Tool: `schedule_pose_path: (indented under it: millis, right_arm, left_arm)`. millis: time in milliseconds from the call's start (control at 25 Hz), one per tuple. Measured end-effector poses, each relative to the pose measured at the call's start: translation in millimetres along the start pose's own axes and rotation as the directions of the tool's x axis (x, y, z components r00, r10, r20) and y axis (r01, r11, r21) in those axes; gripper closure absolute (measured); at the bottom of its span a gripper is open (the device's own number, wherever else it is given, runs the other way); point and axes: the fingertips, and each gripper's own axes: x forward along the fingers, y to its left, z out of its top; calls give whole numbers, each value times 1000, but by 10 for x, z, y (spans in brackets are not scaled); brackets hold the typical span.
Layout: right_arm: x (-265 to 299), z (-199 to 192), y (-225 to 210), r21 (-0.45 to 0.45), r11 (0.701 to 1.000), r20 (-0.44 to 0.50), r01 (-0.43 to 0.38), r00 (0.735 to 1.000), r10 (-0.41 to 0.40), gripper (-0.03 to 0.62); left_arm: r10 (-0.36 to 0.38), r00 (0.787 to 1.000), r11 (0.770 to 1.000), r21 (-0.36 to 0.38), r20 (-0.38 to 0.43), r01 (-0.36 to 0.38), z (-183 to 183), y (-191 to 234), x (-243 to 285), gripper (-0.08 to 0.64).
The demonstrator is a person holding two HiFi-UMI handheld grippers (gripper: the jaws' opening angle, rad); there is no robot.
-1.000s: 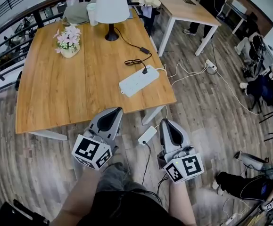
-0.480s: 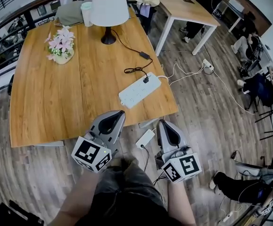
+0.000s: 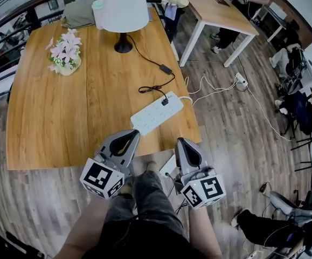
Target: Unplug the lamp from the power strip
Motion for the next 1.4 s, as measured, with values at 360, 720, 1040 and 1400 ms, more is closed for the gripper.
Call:
schedule_pose_path:
  millis: [360,720,1040,1400]
  right_arm:
    - [565,-107,-402,-7,994,-98,-110,989,109,584]
    - [957,-318,-586,-40,976,-203,-216,958,204,584]
    - [1152,-471,-740,-83,961,-269,-265,934,235,583]
    - [1313,-661,-802,-98,961,-322,-260,922,217,518]
  left_arm:
    - [34,996,997,67,-84,-28,-157,78,569,563]
    - [95,982,993,83,-163,-82,-398,237,917,563]
    - [183,955,983,79,-234,-168,-594,347,1119,563]
    - [223,928,973,133,-298,-191,-753,419,1255,563]
